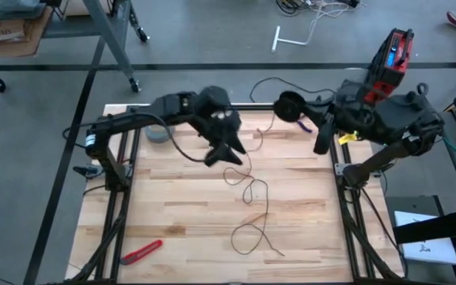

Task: Coil cords
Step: Coil the black wire on the black spool

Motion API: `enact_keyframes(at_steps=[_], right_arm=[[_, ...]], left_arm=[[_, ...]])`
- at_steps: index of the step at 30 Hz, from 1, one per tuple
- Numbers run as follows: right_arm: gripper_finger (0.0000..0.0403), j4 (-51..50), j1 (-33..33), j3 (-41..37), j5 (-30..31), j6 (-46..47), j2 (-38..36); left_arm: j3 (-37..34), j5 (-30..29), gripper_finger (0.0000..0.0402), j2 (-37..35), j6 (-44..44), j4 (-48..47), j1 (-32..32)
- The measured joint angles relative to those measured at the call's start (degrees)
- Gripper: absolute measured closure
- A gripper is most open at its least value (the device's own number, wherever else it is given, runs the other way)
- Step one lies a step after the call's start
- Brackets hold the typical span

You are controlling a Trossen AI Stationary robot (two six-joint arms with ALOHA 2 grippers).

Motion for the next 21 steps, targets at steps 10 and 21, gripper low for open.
enact_keyframes(at_steps=[10, 21], right_arm=[[0.0403, -8.1, -0.4, -0.6, -4.1, 5.2, 4.8], [0.0403, -8.0, -0.6, -0.6, -5.4, 4.4, 9.6]], left_arm=[[-0.8, -4.3, 0.0210, -7.4, 8.5, 14.8, -0.3], [-1.4, -6.2, 0.0230, -6.8, 10.2, 23.1, -0.8]])
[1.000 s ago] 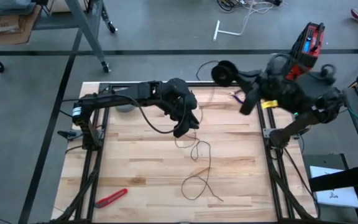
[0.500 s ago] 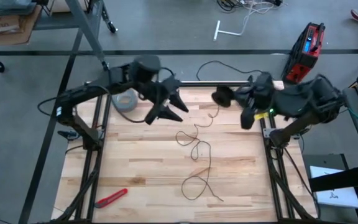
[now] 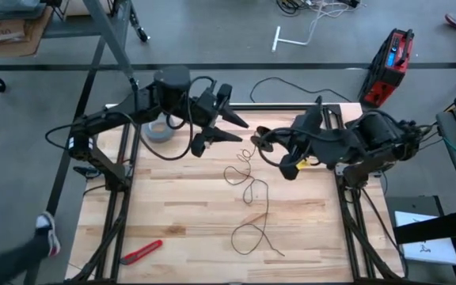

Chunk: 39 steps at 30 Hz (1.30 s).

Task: Coil cords
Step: Coil the black wire on the black spool

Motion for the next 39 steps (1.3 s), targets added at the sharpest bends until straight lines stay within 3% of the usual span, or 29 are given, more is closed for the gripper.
enact_keyframes(at_steps=[9, 15, 20, 25, 30, 35, 39], right_arm=[[0.0403, 2.0, 0.0, 0.0, -0.1, -0.1, 0.3], [0.0403, 2.7, 0.0, 0.0, -0.1, -0.3, 0.3], [0.0403, 3.0, 0.0, 0.0, -0.2, -0.7, 0.4], [0.0403, 2.6, 0.0, 0.0, 0.4, 0.0, 0.4], [0.0402, 3.8, 0.0, 0.0, 0.5, 0.0, 0.4], [0.0382, 8.7, 0.4, 0.0, -2.1, 1.5, -0.2], [0.0350, 12.1, 0.8, 0.0, -7.3, 1.4, -1.9]], left_arm=[[-1.1, -1.0, 0.0211, 2.6, 1.4, 0.4, -1.5], [-1.1, -3.0, 0.0232, 3.8, 0.5, 0.9, -1.4], [-1.1, -3.1, 0.0281, 3.9, 0.4, 1.7, -1.9], [-1.1, -2.8, 0.0379, 4.4, 0.4, 2.3, -2.0], [-1.1, -1.9, 0.0398, 4.3, 3.6, 2.2, -2.0], [-1.0, 10.7, 0.0400, 4.1, 8.0, 2.6, 1.9], [-1.1, 31.0, 0.0401, 4.1, 8.3, 1.5, 7.1]])
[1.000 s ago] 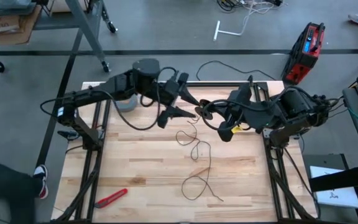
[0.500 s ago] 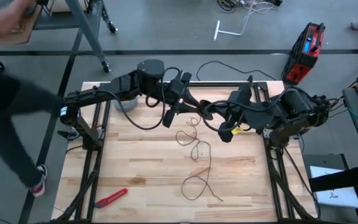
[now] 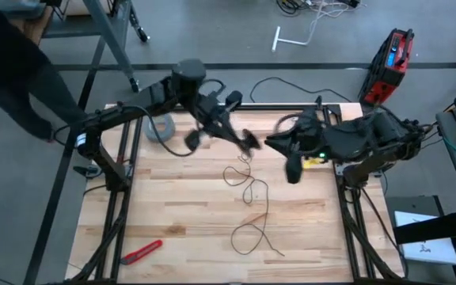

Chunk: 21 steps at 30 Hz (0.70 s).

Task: Coil cords
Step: Coil the black wire on the black spool

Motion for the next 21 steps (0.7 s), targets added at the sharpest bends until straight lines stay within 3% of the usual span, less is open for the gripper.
enact_keyframes(at_steps=[2, 4, 11, 16, 21], right_arm=[[0.0333, -0.1, 0.0, 0.2, -1.5, -0.7, -0.6], [0.0318, -1.7, 0.0, 0.2, -1.8, -1.4, -0.7], [0.0282, -14.6, -0.9, -3.0, 1.7, 1.3, 1.7], [0.0264, -9.4, -2.6, -10.7, 1.0, -2.9, 3.7], [0.0251, 1.9, -8.0, -22.2, -5.2, -6.2, 3.7]], left_arm=[[0.0, 8.7, 0.0401, 0.0, 0.8, 0.0, 2.4], [0.0, 12.3, 0.0402, -0.2, 2.3, 0.0, 3.9], [0.0, 11.6, 0.0401, -2.7, 8.1, 3.0, 5.5], [0.0, 10.4, 0.0401, -5.0, 7.6, 5.0, 5.5], [0.0, 8.3, 0.0401, -8.2, 5.0, 6.4, 6.2]])
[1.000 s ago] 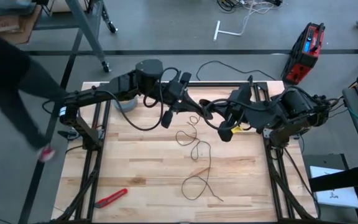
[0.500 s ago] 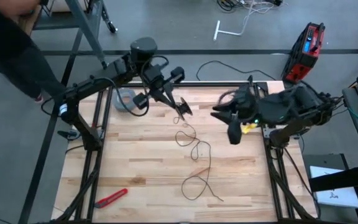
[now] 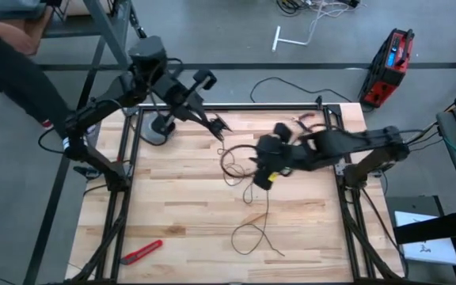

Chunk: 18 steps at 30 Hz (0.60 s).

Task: Coil cords
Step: Coil the black wire on the black spool

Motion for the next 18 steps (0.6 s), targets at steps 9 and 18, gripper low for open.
enact_keyframes(at_steps=[9, 18], right_arm=[[0.0240, 39.0, -7.7, -16.1, -16.0, -4.0, 1.4], [0.0243, 52.1, -10.8, -16.4, -21.0, -2.8, 8.7]], left_arm=[[0.0, -4.5, 0.0401, -6.6, -2.5, -1.4, 0.4], [0.0, -13.0, 0.0401, -11.9, -2.2, -5.9, 0.4]])
